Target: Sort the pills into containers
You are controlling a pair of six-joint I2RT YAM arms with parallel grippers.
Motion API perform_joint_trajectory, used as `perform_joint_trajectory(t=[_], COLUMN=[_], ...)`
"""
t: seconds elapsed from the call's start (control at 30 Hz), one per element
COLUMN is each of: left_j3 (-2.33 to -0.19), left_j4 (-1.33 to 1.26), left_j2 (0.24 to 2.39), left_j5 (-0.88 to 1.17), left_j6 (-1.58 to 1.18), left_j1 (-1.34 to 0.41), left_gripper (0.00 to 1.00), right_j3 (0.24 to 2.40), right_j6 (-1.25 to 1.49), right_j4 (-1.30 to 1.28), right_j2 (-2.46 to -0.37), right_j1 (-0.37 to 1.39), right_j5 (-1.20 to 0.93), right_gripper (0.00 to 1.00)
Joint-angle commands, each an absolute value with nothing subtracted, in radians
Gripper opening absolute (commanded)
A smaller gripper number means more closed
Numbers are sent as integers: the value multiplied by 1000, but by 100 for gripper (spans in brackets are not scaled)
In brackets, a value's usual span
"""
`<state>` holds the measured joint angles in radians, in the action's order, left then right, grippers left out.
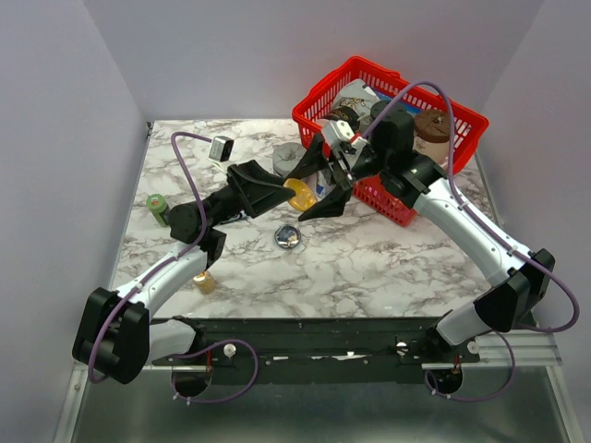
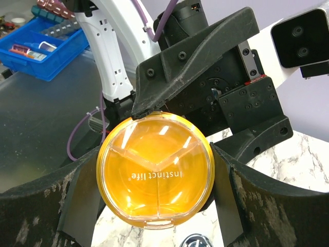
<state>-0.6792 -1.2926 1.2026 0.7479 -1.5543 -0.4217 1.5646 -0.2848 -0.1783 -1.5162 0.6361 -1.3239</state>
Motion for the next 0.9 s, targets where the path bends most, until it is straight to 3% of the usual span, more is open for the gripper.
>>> perform_joint_trajectory(t=[0.0,0.07,0.17,0.37,0.6,0.87], left_j3=[-710,-706,-696,-703,-733,-730], left_j4=[-1684,-1684,-1687,-1690,-1689,-1687], left_j2=[1190,1190,1178,1164,1143,1121], left_j5=[723,719,698,666,594,525], left_j6=[-1571,-1572,-1553,-1537,-1551,-1565], left_j1=[-439,-439,-439,-439,-439,-437], left_gripper=[75,78,99,99,99,99], right_j3=[1589,1583,1560,1500,1442,1465], right_j6=[-259,-249,-209,68,592,611], right_j4=[-123,-115,-72,205,883,917], right_j2=[-1540,-1540,-1540,-1548,-1615,-1635], right_j1=[641,641,641,641,641,640], right_j5=[-1293,-1289,-1284,-1302,-1301,-1285], right_gripper=[45,45,45,45,45,45])
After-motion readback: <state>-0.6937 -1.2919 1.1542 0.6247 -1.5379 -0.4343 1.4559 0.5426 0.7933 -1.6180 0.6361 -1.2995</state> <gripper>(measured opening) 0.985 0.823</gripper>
